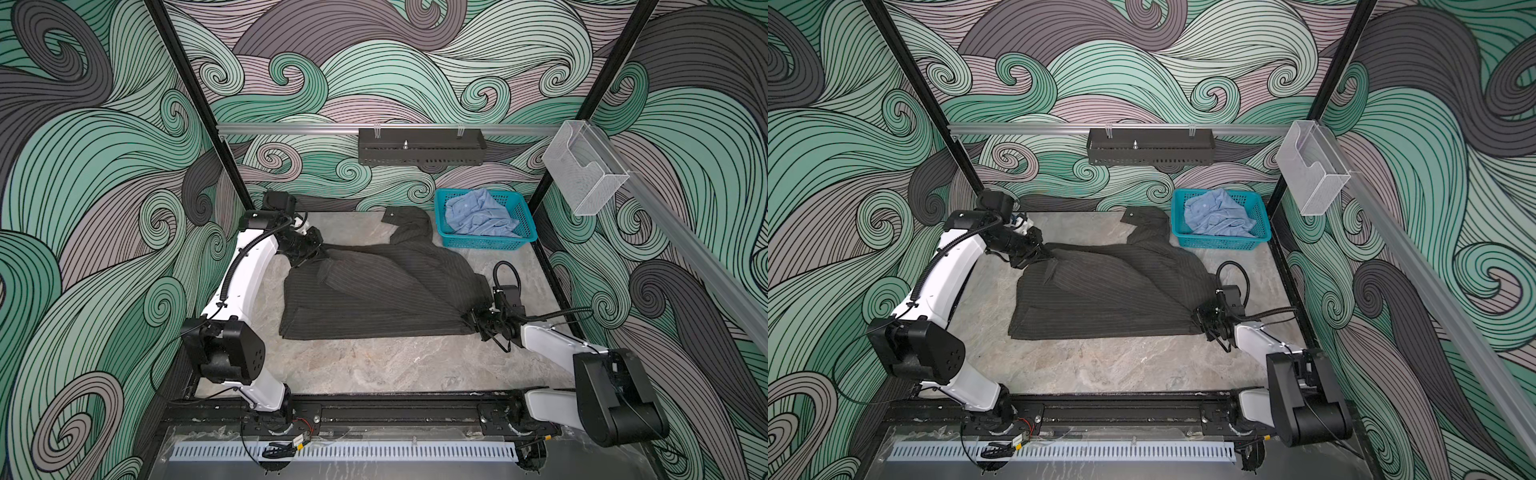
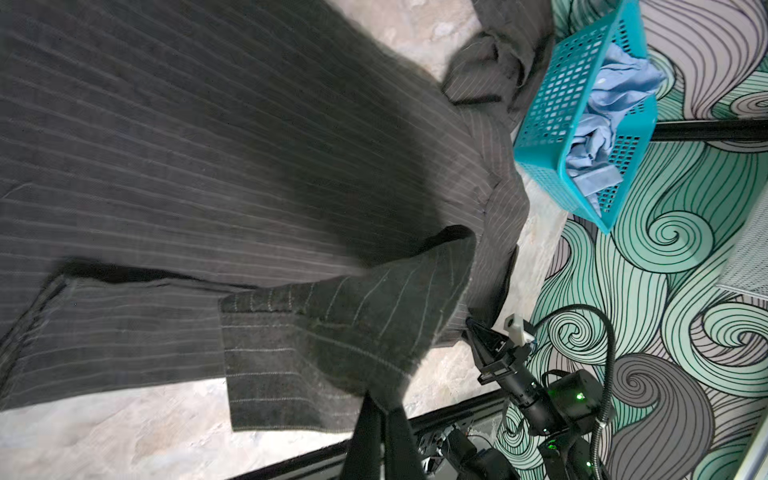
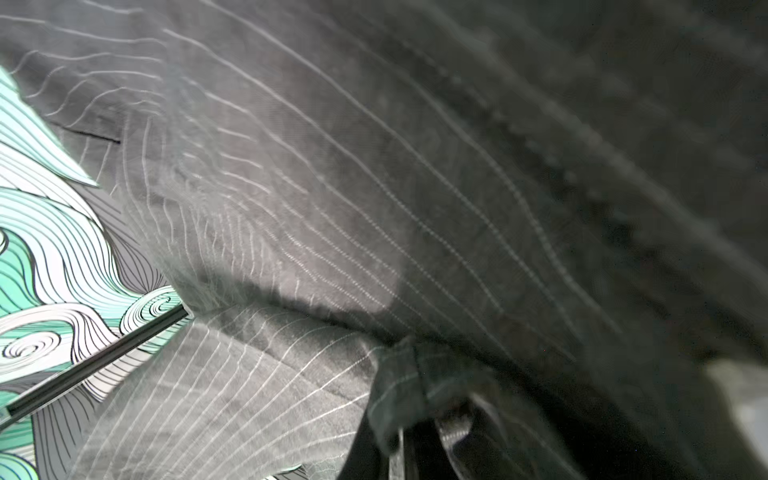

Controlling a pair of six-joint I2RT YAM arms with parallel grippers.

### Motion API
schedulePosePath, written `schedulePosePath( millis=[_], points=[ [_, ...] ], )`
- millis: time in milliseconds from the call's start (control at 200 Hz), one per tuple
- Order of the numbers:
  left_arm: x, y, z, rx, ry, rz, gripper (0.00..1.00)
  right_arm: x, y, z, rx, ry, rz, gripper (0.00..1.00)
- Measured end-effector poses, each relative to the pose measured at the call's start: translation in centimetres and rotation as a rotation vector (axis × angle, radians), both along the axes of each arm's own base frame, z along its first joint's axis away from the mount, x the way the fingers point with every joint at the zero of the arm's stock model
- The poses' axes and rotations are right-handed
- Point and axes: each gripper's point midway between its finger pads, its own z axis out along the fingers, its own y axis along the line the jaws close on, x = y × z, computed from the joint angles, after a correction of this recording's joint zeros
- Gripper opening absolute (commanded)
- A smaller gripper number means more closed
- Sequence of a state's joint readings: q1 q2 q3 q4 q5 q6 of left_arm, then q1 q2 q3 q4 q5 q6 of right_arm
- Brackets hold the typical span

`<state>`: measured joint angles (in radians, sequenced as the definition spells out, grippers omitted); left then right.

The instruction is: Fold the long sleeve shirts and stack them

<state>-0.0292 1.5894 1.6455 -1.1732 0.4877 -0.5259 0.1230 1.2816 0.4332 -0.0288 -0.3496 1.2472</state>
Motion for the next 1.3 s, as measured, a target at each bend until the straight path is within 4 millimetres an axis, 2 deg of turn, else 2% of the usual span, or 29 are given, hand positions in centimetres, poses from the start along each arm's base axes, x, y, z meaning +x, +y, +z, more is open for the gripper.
schedulePosePath(
  millis=[130,230,361,486,586,937,1022,1087,1122,1162,1237,1303],
  points=[
    [-2.1,1.3,-0.4,0.012,0.041,-0.004,0.0,-0.1,-0.2,0.8,-0.016,-0.029,0.023,0.1],
    [-4.4,1.3,-1.2,0.016,0.072,-0.023,0.0,-0.3,-0.2,1.1,-0.029,-0.036,0.043,0.1],
    [-7.7,1.9,-3.9,0.032,0.163,-0.024,0.0,-0.6,-0.2,1.0,-0.041,-0.035,0.062,0.08],
    [-9.3,3.3,-7.1,0.051,0.264,0.004,0.0,-0.8,-0.3,0.7,-0.041,-0.026,0.07,0.06],
    [-9.8,4.0,-8.3,0.073,0.3,0.01,0.0,-1.1,-0.2,0.4,-0.044,-0.017,0.08,0.05],
    [-8.5,7.0,-11.8,0.203,0.365,0.031,0.0,-1.4,-0.2,-0.1,-0.05,-0.001,0.094,0.03],
    [-8.0,7.4,-13.2,0.219,0.399,0.03,0.06,-1.4,-0.2,-0.2,-0.052,0.001,0.097,0.02],
    [-7.7,7.7,-14.1,0.236,0.419,0.029,0.25,-1.4,-0.2,-0.4,-0.054,0.004,0.1,0.02],
    [-7.5,7.9,-14.5,0.247,0.426,0.026,0.29,-1.5,-0.2,-0.4,-0.055,0.006,0.102,0.02],
    [-7.3,8.2,-14.7,0.261,0.431,0.032,0.33,-1.5,-0.2,-0.5,-0.056,0.009,0.103,0.02],
    [-6.7,8.7,-14.6,0.288,0.424,0.039,0.46,-1.5,-0.2,-0.6,-0.058,0.011,0.106,0.02],
    [-5.8,9.2,-14.1,0.311,0.401,0.05,0.54,-1.6,-0.2,-0.6,-0.06,0.011,0.109,0.06]
  ],
)
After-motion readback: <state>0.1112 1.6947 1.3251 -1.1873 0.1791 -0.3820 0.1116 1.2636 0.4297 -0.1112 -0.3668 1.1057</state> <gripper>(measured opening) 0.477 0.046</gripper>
